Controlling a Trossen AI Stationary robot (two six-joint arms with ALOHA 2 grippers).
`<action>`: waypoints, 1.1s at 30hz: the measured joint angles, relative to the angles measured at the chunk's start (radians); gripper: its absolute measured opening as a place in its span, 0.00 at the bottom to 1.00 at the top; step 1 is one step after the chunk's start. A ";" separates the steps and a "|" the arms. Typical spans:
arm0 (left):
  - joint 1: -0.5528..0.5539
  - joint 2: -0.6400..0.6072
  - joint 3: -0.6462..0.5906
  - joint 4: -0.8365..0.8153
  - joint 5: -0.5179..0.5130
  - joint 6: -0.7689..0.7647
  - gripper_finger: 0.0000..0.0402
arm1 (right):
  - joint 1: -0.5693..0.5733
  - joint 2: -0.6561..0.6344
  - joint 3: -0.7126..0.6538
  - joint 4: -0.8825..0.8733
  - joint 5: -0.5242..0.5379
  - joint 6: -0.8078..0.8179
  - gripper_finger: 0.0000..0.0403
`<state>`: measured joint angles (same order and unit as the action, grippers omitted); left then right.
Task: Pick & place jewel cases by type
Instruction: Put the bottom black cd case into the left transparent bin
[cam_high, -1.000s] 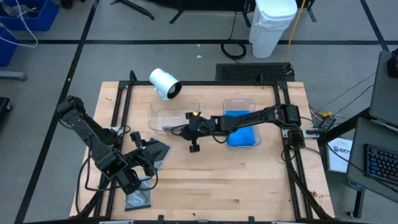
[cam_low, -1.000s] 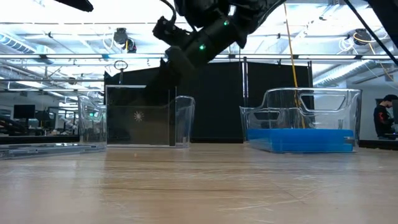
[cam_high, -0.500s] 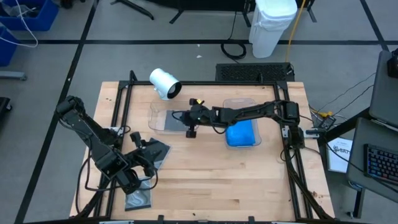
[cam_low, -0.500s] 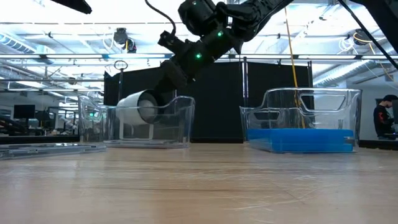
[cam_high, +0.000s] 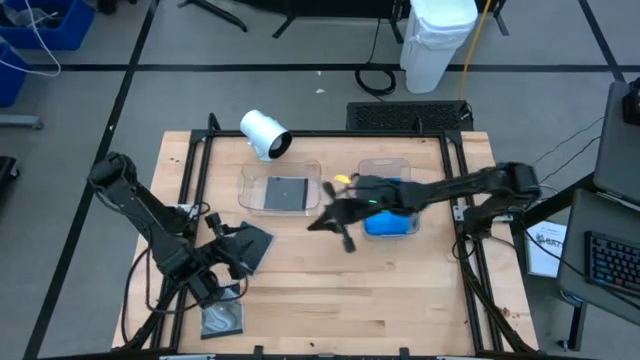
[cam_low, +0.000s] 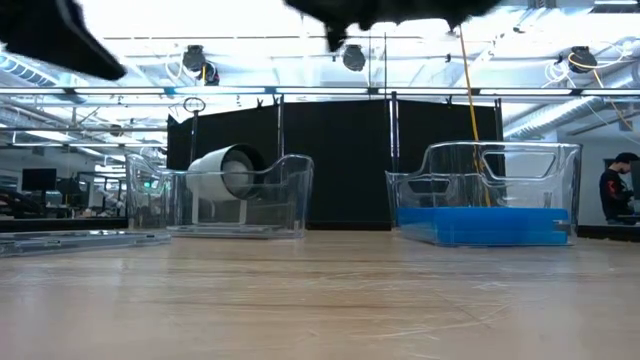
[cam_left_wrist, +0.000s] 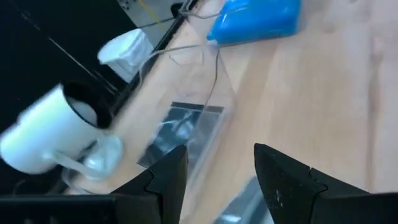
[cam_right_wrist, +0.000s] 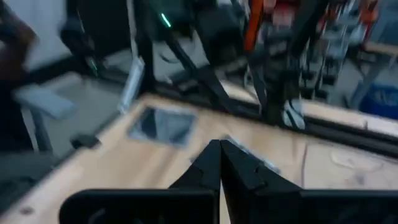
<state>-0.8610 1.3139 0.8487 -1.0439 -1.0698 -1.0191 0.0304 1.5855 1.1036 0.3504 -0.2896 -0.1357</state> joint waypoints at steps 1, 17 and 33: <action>-0.021 -0.011 -0.021 0.002 0.004 -0.042 0.48 | 0.011 -0.037 -0.072 0.071 0.003 0.022 0.00; 0.031 -0.170 -0.077 0.289 1.080 -0.371 0.48 | 0.124 -0.319 -0.671 0.681 0.345 -0.016 0.00; 0.017 0.357 -0.075 0.586 1.654 -0.537 0.48 | 0.124 -0.318 -0.671 0.703 0.342 -0.089 0.00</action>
<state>-0.8436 1.6711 0.7741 -0.4575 0.5845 -1.5558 0.1547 1.2675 0.4328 1.0533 0.0521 -0.2243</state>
